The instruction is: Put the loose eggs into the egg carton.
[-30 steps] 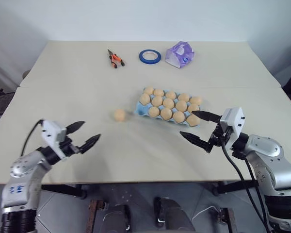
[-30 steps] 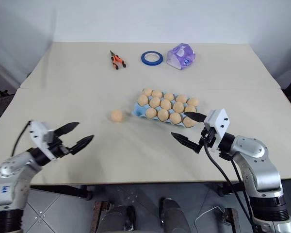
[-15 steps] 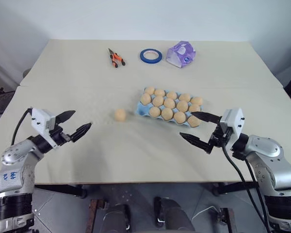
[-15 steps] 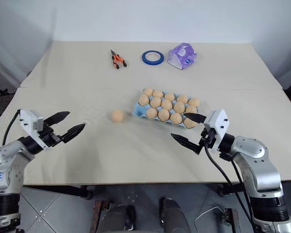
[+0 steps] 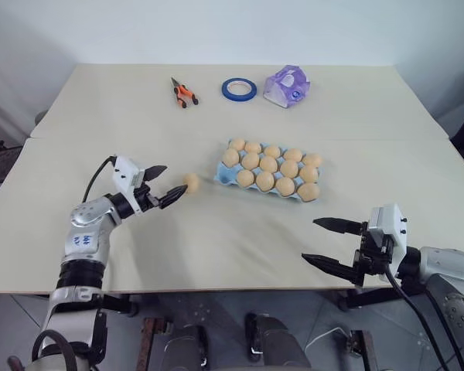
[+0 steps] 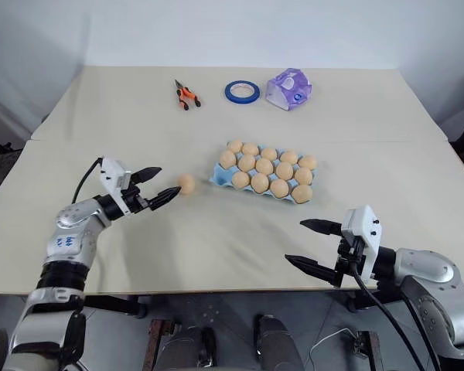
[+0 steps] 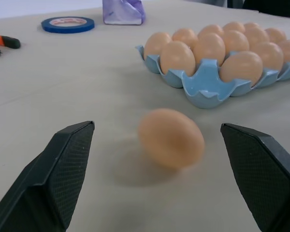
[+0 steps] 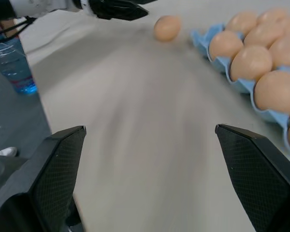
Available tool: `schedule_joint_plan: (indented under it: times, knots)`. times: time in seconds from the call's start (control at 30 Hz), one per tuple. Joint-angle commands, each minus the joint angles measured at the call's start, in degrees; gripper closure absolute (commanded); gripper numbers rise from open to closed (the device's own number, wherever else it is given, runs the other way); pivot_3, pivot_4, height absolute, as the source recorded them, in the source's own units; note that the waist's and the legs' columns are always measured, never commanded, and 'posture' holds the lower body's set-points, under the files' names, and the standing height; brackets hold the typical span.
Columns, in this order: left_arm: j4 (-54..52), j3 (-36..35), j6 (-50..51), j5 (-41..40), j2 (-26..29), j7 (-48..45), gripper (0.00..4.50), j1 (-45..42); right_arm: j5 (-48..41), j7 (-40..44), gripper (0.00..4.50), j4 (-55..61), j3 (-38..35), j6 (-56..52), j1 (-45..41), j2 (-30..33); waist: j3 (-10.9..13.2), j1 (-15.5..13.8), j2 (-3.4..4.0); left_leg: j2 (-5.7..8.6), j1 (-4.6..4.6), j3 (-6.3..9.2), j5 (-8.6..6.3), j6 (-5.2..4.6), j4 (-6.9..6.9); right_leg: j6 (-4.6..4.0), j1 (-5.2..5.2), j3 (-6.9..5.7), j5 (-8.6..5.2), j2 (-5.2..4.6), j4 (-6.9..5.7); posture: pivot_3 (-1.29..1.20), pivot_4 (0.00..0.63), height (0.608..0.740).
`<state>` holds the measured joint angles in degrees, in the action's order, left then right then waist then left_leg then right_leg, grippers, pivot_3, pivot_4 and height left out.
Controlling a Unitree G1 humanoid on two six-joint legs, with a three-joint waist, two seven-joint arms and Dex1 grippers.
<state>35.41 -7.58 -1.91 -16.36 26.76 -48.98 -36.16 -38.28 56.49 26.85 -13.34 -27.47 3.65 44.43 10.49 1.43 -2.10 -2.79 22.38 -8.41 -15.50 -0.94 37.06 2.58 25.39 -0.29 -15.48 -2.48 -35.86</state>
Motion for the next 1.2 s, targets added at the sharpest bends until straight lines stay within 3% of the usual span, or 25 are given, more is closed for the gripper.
schedule_joint_plan:
  times: [0.03, 0.3, 0.4, 0.57, 0.63, 0.97, 1.2]
  knots:
    - [7.7, 1.0, -4.6, 2.3, -1.5, -0.3, 0.03, -5.5, -0.4, -1.0, 0.00, 1.7, -2.1, 1.1, 0.1, -0.1, 0.0, 0.0, -0.01, 0.02, 0.00, 0.00, 0.02, -0.04, 0.00, 0.01, -0.01, 0.00, 0.00, 0.00, 0.01, 0.00, 0.150, 0.740]
    - [23.7, 3.2, -8.7, 7.2, -4.4, 0.4, 0.03, -14.8, 0.6, -2.5, 0.00, 1.5, -1.2, 2.4, -0.7, -1.2, 0.0, 0.2, -0.03, 0.00, 0.10, -0.02, -0.02, -0.13, -0.01, 0.12, 0.02, -0.01, 0.06, 0.07, 0.17, 0.00, 0.150, 0.740]
    - [26.2, 4.2, -8.0, 9.0, -4.3, 1.3, 0.64, -15.9, 1.0, -3.2, 0.00, 1.6, -1.2, 2.6, -0.7, -1.5, 0.0, 0.1, -0.03, -0.01, 0.10, -0.01, -0.02, -0.11, -0.02, 0.12, 0.02, -0.03, 0.06, 0.09, 0.17, 0.00, 0.150, 0.740]
    - [27.3, 3.8, -9.1, 9.9, -3.9, 1.4, 2.22, -16.6, 1.6, -3.5, 0.00, 1.6, -1.1, 3.2, -0.5, -1.9, 0.0, 0.0, -0.05, 0.00, 0.11, -0.01, -0.02, -0.12, 0.01, 0.12, 0.02, -0.03, 0.06, 0.07, 0.16, 0.00, 0.150, 0.740]
    - [27.3, 3.6, -9.9, 10.2, -3.6, 1.3, 2.61, -17.0, 2.0, -3.6, 0.00, 1.2, -0.8, 3.8, -0.9, -2.4, 0.0, 0.0, -0.05, 0.00, 0.11, -0.01, -0.02, -0.13, 0.01, 0.12, 0.01, -0.03, 0.07, 0.06, 0.15, 0.00, 0.150, 0.740]
    - [21.9, 1.8, -8.8, 5.4, -5.8, -6.6, 2.80, -22.3, 3.9, -4.6, 0.00, -4.1, 0.6, 10.3, -4.6, -9.1, 0.0, -0.1, -0.09, 0.03, 0.13, -0.01, -0.01, -0.13, 0.07, 0.13, 0.01, -0.08, 0.07, 0.06, 0.09, 0.00, 0.150, 0.740]
    - [25.3, 3.7, -7.8, 7.6, -8.3, -9.6, 2.80, -26.0, 6.9, -6.2, 0.00, -6.1, 3.6, 13.3, -5.9, -12.7, 0.0, 0.1, -0.09, 0.02, 0.12, -0.05, -0.01, -0.14, 0.10, 0.14, 0.02, -0.10, 0.07, 0.10, 0.05, 0.00, 0.150, 0.740]
